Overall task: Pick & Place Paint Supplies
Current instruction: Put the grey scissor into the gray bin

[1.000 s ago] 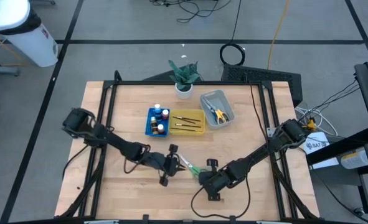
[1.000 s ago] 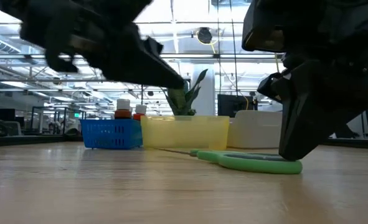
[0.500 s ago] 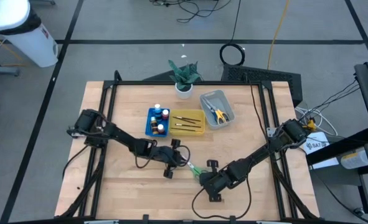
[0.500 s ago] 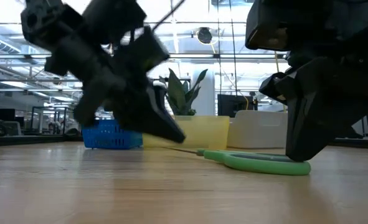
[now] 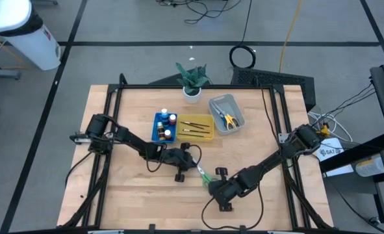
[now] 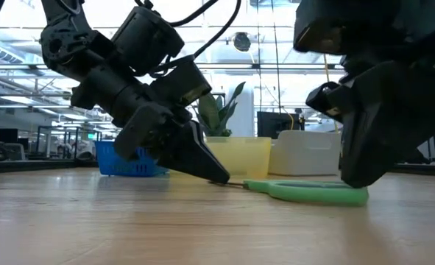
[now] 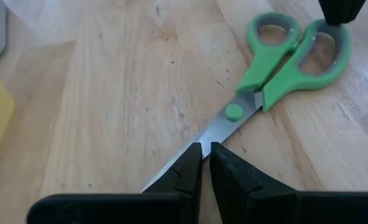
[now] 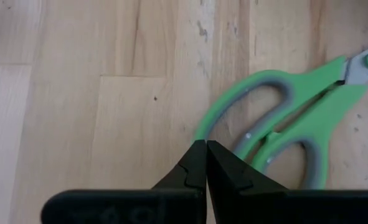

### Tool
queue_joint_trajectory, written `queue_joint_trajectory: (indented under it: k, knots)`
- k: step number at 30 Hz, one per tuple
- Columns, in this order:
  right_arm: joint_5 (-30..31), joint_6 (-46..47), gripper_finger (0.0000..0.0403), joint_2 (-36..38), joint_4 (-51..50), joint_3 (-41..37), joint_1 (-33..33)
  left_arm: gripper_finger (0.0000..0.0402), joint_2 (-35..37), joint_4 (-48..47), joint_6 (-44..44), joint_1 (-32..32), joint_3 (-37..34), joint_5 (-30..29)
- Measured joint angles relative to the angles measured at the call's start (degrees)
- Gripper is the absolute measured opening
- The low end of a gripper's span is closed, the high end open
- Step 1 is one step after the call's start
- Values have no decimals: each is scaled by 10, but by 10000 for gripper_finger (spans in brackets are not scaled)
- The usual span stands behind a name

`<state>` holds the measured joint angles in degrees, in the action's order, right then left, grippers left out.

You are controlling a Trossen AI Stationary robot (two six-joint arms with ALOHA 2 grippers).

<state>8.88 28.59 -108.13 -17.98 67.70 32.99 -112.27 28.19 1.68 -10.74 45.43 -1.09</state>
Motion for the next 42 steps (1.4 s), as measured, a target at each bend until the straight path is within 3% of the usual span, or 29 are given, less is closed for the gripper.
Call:
queue_joint_trajectory:
  k: [4, 9, 15, 21, 25, 30, 42]
  knots:
    - [8, -25, 0, 15, 14, -2, 6, 47, 1, -19, -20, 5, 0, 2]
    - [81, -64, 0, 44, 47, 0, 24, 46, 1, -32, -52, 13, 0, 9]
    - [145, -32, 10, 47, 58, -1, 28, 46, 1, -37, -92, 22, 0, 19]
    - [152, -69, 84, 47, 109, -21, 23, 46, 0, -37, -95, 22, -1, 22]
    - [151, -146, 146, 47, 169, -58, 22, 46, 0, -37, -94, 22, -1, 24]
    - [151, -192, 188, 47, 145, -94, 24, 46, 0, -37, -89, 22, -1, 25]
    - [150, -209, 155, 47, 50, -103, 25, 46, -1, -37, -88, 21, -1, 26]
